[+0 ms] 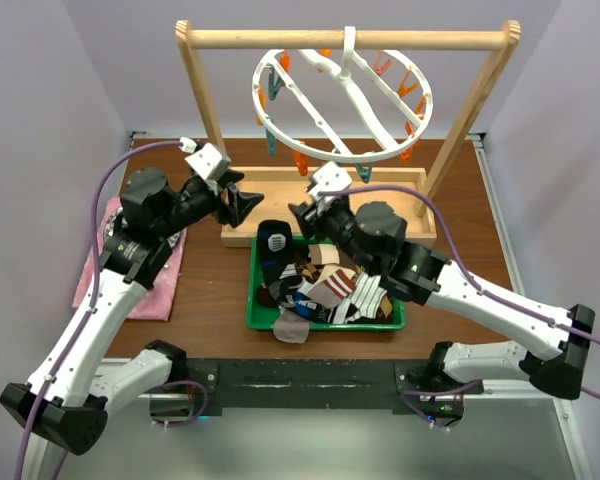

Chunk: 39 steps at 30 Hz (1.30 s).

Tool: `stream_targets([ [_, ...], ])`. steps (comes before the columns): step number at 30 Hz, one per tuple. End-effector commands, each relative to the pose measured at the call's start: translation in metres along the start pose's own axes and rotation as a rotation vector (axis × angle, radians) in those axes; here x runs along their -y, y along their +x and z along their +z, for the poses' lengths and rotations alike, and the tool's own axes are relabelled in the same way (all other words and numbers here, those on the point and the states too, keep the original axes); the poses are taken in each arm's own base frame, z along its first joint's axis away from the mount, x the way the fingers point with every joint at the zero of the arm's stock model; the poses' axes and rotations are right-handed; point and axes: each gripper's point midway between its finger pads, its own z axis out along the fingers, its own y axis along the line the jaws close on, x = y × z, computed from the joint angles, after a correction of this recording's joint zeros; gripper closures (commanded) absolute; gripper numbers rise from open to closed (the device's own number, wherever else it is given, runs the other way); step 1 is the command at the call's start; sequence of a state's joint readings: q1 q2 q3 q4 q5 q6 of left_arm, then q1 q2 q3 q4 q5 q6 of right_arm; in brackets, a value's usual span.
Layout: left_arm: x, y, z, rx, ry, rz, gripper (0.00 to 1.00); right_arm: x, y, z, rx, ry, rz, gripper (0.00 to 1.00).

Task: Clip the socks to the hanger
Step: Open the clamp at the hanger.

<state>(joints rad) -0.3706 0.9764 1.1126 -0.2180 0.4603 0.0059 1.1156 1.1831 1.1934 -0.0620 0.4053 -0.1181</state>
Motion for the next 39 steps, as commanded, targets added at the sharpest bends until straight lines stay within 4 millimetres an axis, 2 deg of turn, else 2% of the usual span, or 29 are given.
stream_targets([
  [1, -0.003, -0.028, -0.007, 0.074, -0.019, 0.081, 0.33, 0.034, -0.059, 0.009, 0.303, 0.024, 0.073, 0.46],
  [3, -0.001, -0.027, -0.009, 0.074, -0.013, 0.086, 0.33, 0.038, -0.053, 0.014, 0.315, 0.04, 0.069, 0.46],
  [9, 0.002, -0.023, -0.007, 0.078, 0.004, 0.08, 0.33, 0.048, -0.065, 0.022, 0.39, 0.034, 0.122, 0.46],
  [19, 0.007, -0.024, -0.006, 0.088, 0.032, 0.064, 0.34, 0.055, -0.067, 0.028, 0.444, 0.059, 0.151, 0.53],
  [24, 0.01, -0.026, -0.007, 0.091, 0.045, 0.05, 0.34, 0.053, -0.065, 0.03, 0.454, 0.053, 0.163, 0.62],
  [26, 0.012, -0.028, -0.007, 0.097, 0.048, 0.023, 0.34, 0.052, -0.064, 0.031, 0.452, 0.046, 0.164, 0.69],
  [29, 0.011, -0.036, -0.006, 0.113, 0.04, -0.035, 0.26, 0.049, -0.062, 0.031, 0.445, 0.032, 0.163, 0.81],
  [30, 0.013, -0.045, -0.006, 0.134, 0.044, -0.065, 0.24, 0.049, -0.062, 0.03, 0.444, 0.029, 0.162, 0.83],
  [39, 0.028, -0.1, 0.0, 0.272, 0.163, -0.276, 0.22, 0.049, -0.066, 0.023, 0.449, 0.022, 0.16, 0.95],
])
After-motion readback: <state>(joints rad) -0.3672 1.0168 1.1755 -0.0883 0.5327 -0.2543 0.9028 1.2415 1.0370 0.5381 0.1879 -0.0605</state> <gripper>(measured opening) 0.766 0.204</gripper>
